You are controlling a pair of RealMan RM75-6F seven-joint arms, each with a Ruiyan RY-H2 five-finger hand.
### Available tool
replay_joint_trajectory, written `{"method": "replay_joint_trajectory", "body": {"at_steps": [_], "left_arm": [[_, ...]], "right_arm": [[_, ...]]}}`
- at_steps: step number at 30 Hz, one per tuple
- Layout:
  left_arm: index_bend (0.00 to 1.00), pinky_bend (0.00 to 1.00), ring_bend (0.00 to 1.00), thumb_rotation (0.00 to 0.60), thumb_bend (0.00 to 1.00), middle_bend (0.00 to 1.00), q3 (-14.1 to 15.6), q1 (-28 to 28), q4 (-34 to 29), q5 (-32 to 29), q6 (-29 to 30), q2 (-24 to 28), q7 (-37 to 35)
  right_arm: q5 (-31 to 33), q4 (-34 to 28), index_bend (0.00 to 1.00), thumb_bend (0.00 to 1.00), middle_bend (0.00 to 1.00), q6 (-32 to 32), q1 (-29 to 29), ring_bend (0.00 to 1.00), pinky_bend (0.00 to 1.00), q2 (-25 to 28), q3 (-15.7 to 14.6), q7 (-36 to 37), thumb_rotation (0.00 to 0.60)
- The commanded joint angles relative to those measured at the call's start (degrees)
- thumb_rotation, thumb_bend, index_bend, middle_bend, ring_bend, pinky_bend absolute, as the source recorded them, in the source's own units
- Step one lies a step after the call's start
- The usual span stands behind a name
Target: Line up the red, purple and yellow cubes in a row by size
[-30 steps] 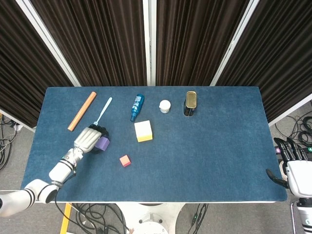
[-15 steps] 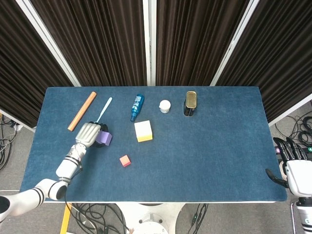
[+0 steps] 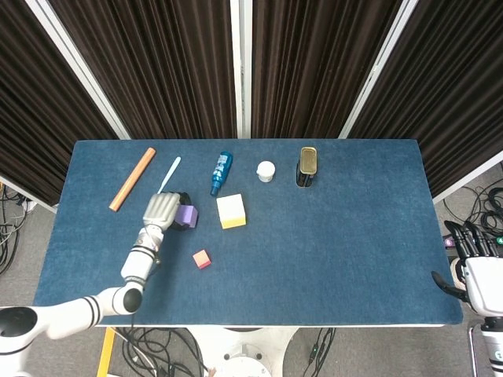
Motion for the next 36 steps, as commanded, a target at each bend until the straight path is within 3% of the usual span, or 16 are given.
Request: {"method": "replay_joint_trajectory", "body": {"at_steps": [1,18,36], "left_arm": [[0.51,0.37,0.42,0.6,0.23,0.54,-1.4,-2.1,0.0,-3.9,2.0,-2.8,4.5],[0.49,0.38,0.42,0.6,0.23,0.53,-5.3,-5.1,2.2,-13.2,4.2,-7.8,10.5],[0.48,0.38,0.42,0.6,0.22,0.53,-6.6,-7.6,2.5,-16.0,6.4,-10.2,14.5]], "right_arm": [[0.1,0.1,0.05,0.13,0.1,0.0,0.0,0.01,0.13,0.0,0.0,0.2,0.6],[0.5,1.5,0.05,0.13,0.11,0.4,-0.5,0.01,0.13,0.0,0.0,1.9,0.6],[0.9,3.0,0.05,0.13,0.11,1.5,-1.3,0.01,0.13,0.3,0.1,4.0,0.6]]}}
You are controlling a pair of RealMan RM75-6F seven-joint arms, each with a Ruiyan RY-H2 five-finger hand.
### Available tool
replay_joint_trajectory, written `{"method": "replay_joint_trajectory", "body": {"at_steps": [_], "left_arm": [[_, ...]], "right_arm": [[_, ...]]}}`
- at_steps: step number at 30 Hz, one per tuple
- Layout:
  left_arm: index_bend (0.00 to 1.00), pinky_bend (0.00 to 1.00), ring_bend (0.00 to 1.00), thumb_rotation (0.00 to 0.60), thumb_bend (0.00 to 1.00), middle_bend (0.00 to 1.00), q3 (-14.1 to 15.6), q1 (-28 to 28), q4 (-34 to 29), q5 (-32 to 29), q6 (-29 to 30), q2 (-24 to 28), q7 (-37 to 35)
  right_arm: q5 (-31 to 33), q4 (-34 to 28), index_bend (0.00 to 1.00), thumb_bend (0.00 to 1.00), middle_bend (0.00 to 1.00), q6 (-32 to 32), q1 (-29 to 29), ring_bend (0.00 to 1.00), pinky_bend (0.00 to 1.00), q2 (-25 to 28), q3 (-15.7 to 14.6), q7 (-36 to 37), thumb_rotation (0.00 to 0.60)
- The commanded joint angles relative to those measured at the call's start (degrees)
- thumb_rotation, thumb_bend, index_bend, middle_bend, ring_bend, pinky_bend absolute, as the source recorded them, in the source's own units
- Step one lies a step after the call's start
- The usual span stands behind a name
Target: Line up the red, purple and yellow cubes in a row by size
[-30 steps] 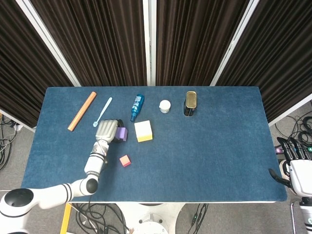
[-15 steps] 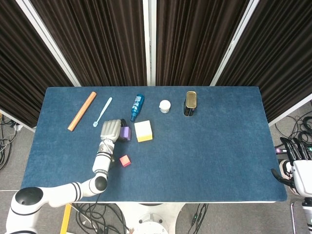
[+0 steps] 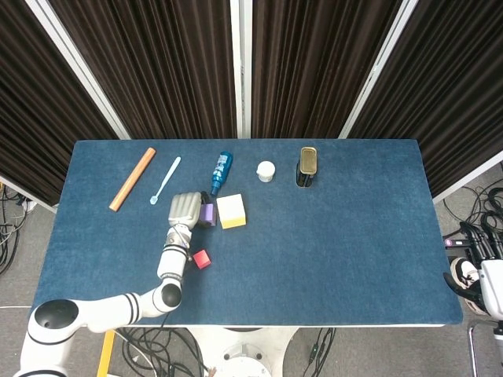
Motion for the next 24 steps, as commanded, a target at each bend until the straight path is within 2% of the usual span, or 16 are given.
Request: {"method": "replay_joint_trajectory", "body": {"at_steps": [1,5,9,13,18,24], "left_arm": [[0.47,0.38,0.42,0.6,0.22,0.52,-0.1,-0.3,0.0,-0.3,0.1,-0.3,0.5],[0.39,0.38,0.42,0.6,0.21,0.49,-0.2,-0.6,-0.4,-0.9,0.3,-0.4,1.4],[0.27,0.38,0.41,0.6,0.21,0.41,0.3,-0.2,-2.2,-0.5,0.7,0.5,1.9],[0.15,0.38,0.29,0.6,0.21,0.26,0.9,0.5,-5.9,1.0,1.6,2.9,2.1],[0.14,0.37,0.21,0.6,0.21,0.21,3.4,2.6,-11.9,6.5,3.0,8.7,1.7],[0.14,0.27,0.15,0.6,0.21,0.17,8.4,4.2,-14.2,11.8,1.1,14.7,2.5]], "right_arm": [[0.0,0.1,0.05,0.13,0.11,0.1,-0.1,0.01,0.13,0.0,0.0,0.1,0.6],[0.0,0.2,0.05,0.13,0.11,0.2,-0.2,0.01,0.13,0.1,0.1,0.3,0.6],[0.0,0.3,0.05,0.13,0.11,0.3,-0.2,0.01,0.13,0.0,0.1,0.5,0.6],[-0.2,0.4,0.05,0.13,0.11,0.3,-0.2,0.01,0.13,-0.1,0.1,0.6,0.6],[-0.5,0.5,0.05,0.13,0.11,0.3,-0.1,0.01,0.13,-0.2,0.1,0.7,0.6],[-0.8,0.5,0.05,0.13,0.11,0.3,0.1,0.01,0.13,-0.3,0.0,0.7,0.6]]}}
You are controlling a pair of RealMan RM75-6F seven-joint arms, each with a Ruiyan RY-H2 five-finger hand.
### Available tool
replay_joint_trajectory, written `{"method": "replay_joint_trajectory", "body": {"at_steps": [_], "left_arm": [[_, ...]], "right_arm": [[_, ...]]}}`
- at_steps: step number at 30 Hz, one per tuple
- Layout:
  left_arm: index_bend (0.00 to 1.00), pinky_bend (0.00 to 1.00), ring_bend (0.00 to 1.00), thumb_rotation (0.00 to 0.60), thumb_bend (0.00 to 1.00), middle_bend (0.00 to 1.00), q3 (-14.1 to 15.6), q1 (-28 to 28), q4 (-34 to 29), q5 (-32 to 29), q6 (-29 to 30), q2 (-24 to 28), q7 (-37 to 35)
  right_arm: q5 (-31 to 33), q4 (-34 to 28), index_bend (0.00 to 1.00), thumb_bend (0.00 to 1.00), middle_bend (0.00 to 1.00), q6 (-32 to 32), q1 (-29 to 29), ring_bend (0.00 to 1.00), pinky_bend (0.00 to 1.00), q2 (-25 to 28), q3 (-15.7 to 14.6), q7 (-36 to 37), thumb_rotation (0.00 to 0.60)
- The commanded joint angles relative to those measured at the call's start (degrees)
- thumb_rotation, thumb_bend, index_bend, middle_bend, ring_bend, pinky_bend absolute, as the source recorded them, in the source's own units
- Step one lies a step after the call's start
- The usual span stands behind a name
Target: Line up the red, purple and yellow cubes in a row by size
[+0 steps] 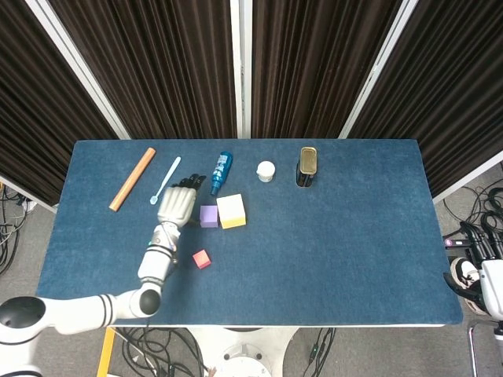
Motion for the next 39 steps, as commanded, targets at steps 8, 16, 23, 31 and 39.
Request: {"method": "replay_joint_trajectory", "body": {"at_steps": [8,16,23,31,39], "left_arm": [[0.13,0.26,0.12,0.6,0.12,0.13,4.6,-0.2,11.6,8.0,-2.9,-4.1,-2.6],[0.13,0.25,0.12,0.6,0.09,0.13,4.0,-1.8,22.4,12.4,-6.1,-9.7,-8.1],[0.13,0.25,0.12,0.6,0.08,0.13,2.7,-2.4,26.3,13.1,-7.9,-12.6,-10.1],[0.13,0.25,0.12,0.6,0.08,0.13,2.0,-2.6,28.0,14.9,-8.1,-13.8,-11.4],[0.13,0.24,0.12,0.6,0.08,0.13,2.0,-2.3,29.1,16.3,-8.4,-13.8,-11.3]], "right_arm": [[0.1,-0.5,0.05,0.13,0.11,0.0,0.0,0.01,0.13,0.1,0.0,-0.8,0.6],[0.9,-0.7,0.05,0.13,0.11,-0.5,-0.1,0.01,0.13,0.1,0.1,-1.4,0.6],[1.4,-0.7,0.05,0.13,0.11,-0.7,-0.2,0.01,0.13,0.1,0.1,-1.6,0.6],[1.5,-1.0,0.05,0.13,0.11,-0.8,-0.3,0.01,0.13,0.2,0.1,-2.0,0.6],[1.7,-1.5,0.05,0.13,0.11,-0.7,-0.4,0.01,0.13,0.5,0.2,-2.3,0.6]]}}
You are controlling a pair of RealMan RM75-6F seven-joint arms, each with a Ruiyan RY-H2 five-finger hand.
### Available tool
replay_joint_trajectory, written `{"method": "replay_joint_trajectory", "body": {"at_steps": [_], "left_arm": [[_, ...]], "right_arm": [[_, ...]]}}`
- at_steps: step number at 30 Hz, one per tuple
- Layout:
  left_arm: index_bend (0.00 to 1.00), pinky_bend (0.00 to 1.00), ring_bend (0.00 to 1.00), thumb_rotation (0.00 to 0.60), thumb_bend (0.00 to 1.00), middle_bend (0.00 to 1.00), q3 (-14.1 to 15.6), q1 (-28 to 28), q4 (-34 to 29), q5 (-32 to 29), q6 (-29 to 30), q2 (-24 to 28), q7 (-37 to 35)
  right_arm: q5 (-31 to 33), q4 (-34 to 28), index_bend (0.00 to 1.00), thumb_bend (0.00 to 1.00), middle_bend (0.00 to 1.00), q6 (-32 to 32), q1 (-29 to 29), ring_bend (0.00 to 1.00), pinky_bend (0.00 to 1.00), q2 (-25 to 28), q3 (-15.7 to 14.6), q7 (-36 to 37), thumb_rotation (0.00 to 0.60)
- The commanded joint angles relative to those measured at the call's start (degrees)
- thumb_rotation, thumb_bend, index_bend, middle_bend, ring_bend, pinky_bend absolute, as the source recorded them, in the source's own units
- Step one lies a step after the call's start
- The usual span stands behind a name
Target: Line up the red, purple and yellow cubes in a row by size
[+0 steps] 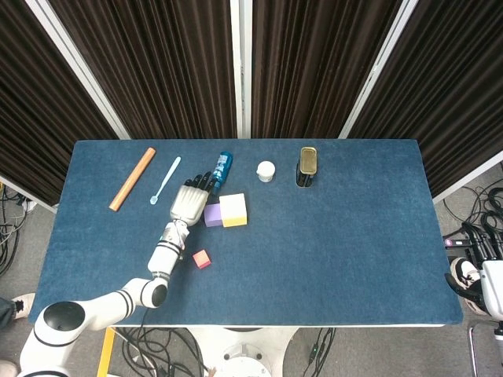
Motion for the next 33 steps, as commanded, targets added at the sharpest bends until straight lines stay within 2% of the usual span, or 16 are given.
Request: {"method": "replay_joint_trajectory", "body": {"at_steps": [1,6,9,12,15,18,23,25,28,33], "left_arm": [[0.13,0.24,0.12,0.6,0.08,0.13,0.0,0.4,-0.3,0.3,-0.1,0.5,-0.2],[0.13,0.24,0.12,0.6,0.08,0.13,0.7,3.2,-6.2,2.3,2.2,5.0,-2.1],[0.15,0.25,0.13,0.6,0.08,0.14,1.9,6.2,-13.2,4.8,4.1,10.9,-4.8],[0.22,0.27,0.19,0.6,0.08,0.2,4.0,9.3,-20.0,10.1,7.5,17.4,-9.0],[0.27,0.34,0.25,0.6,0.09,0.31,7.2,11.8,-24.6,17.4,10.9,23.0,-14.0],[0.33,0.51,0.4,0.6,0.09,0.43,10.8,13.2,-27.1,25.5,13.6,26.6,-19.9],[0.39,0.87,0.74,0.6,0.1,0.7,16.1,12.1,-28.8,35.7,13.0,28.8,-25.9],[0.39,0.95,0.82,0.6,0.1,0.79,17.0,11.1,-28.9,37.0,11.2,28.6,-26.5],[0.39,1.0,0.89,0.6,0.12,0.88,16.8,9.7,-28.4,37.0,8.3,27.0,-26.8],[0.39,1.0,0.94,0.6,0.17,0.95,16.1,7.2,-25.8,36.8,3.9,24.1,-25.6]], "right_arm": [[0.0,-0.1,0.05,0.13,0.11,0.0,0.0,0.01,0.13,0.1,0.0,-0.1,0.6],[-0.1,0.0,0.05,0.13,0.11,0.0,0.1,0.01,0.13,0.1,0.1,0.2,0.6],[-0.3,0.2,0.05,0.13,0.11,0.0,0.2,0.01,0.13,0.1,0.1,0.5,0.6],[-0.5,0.3,0.05,0.13,0.11,-0.2,0.3,0.01,0.13,0.1,0.1,0.6,0.6],[-1.0,0.1,0.05,0.13,0.11,-0.2,0.5,0.01,0.13,-0.1,0.0,0.4,0.6],[-1.5,-0.2,0.05,0.13,0.11,-0.1,0.6,0.01,0.13,-0.3,-0.1,-0.1,0.6],[-2.2,-0.9,0.05,0.13,0.11,0.2,0.5,0.01,0.13,-0.5,-0.4,-0.9,0.6],[-2.2,-1.1,0.05,0.13,0.11,0.4,0.4,0.01,0.13,-0.5,-0.5,-1.2,0.6],[-2.3,-1.3,0.05,0.13,0.12,1.0,0.0,0.01,0.13,-0.4,-0.6,-1.3,0.6],[-2.0,-1.4,0.05,0.13,0.12,1.5,-0.5,0.01,0.13,-0.2,-0.7,-1.3,0.6]]}}
